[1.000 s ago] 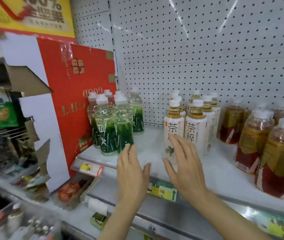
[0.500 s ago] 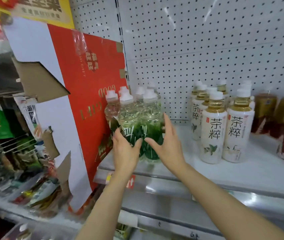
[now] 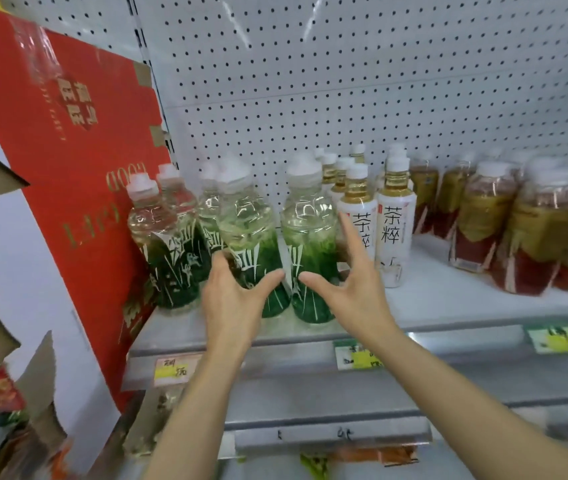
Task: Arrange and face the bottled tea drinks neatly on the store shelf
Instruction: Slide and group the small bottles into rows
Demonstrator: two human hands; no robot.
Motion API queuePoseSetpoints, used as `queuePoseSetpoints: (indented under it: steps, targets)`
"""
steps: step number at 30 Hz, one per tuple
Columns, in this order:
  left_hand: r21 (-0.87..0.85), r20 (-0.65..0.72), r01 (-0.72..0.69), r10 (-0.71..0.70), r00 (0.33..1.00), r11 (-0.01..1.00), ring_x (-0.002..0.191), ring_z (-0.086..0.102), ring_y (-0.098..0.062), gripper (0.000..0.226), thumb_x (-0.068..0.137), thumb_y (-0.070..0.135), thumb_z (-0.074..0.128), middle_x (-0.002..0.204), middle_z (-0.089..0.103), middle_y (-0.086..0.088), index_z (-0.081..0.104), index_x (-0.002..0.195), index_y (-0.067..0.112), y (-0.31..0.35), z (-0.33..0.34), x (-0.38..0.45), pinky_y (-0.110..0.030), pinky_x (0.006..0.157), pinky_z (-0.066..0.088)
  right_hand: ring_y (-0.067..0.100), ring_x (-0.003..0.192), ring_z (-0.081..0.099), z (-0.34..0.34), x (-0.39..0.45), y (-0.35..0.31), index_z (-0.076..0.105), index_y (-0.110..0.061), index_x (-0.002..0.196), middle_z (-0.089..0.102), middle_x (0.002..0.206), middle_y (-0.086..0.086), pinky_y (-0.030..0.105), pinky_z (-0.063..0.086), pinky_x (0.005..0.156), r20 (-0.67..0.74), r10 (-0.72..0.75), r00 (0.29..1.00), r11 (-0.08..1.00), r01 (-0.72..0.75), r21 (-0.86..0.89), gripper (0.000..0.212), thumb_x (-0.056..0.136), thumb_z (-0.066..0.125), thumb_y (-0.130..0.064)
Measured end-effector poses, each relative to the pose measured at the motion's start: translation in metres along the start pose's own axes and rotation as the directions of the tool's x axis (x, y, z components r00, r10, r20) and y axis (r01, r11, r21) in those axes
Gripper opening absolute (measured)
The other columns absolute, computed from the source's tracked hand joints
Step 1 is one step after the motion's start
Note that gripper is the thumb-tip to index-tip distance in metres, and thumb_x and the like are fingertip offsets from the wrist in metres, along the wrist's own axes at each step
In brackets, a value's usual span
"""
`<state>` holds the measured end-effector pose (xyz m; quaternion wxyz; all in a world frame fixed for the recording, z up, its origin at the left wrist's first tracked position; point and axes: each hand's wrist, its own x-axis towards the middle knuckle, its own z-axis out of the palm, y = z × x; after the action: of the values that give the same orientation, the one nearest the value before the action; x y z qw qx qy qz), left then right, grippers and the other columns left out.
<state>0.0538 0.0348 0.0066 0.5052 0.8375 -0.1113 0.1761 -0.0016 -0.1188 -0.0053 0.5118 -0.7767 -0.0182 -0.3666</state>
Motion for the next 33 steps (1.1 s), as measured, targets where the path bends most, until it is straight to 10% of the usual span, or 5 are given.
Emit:
queuePoseSetpoints:
  steps: [7,14,29,33]
  targets:
    - [-0.098,0.146,-0.105,0.119,0.982,0.990,0.130,0.048,-0.023,0.091,0.072,0.050,0.082,0.140,0.052,-0.004,0.038,0.142,0.012,0.044,0.055,-0.030,-0.028,0.097,0.038,0.012,0.138,0.041,-0.086,-0.012,0.019,0.019,-0.040,0.154,0.038,0.155,-0.013,0.050,0.044,0.107,-0.157,0.003,0.988,0.986,-0.029,-0.167,0.096,0.081,0.080,-0.024]
    - [-0.136,0.179,-0.154,0.177,0.968,0.979,0.112,0.058,-0.020,0.079,0.071,0.052,0.082,0.126,0.060,-0.001,0.046,0.131,0.016,0.073,0.127,-0.047,-0.035,0.093,0.051,0.010,0.128,0.043,-0.144,-0.002,0.040,0.018,-0.032,0.155,0.040,0.151,-0.010,0.032,0.040,0.103,-0.307,0.015,0.952,0.959,-0.101,-0.265,0.096,0.082,0.079,-0.018]
    - [0.000,0.180,-0.199,0.196,0.964,0.980,0.124,0.047,-0.016,0.088,0.076,0.054,0.076,0.136,0.043,0.001,0.035,0.145,0.018,0.087,0.165,-0.049,-0.036,0.104,0.047,0.021,0.143,0.035,-0.165,0.018,0.072,0.009,-0.031,0.157,0.036,0.157,0.002,0.045,0.036,0.113,-0.238,0.023,0.971,0.937,-0.104,-0.333,0.098,0.086,0.075,-0.024]
    - [-0.092,-0.069,-0.222,0.217,0.974,0.971,0.112,0.050,-0.007,0.070,0.082,0.052,0.071,0.126,0.047,0.010,0.043,0.139,0.023,0.063,0.120,-0.044,-0.026,0.095,0.046,0.028,0.139,0.037,-0.160,0.007,0.065,0.022,-0.017,0.155,0.042,0.150,0.012,0.051,0.037,0.112,-0.369,-0.062,0.927,0.899,-0.109,-0.424,0.085,0.088,0.073,-0.025]
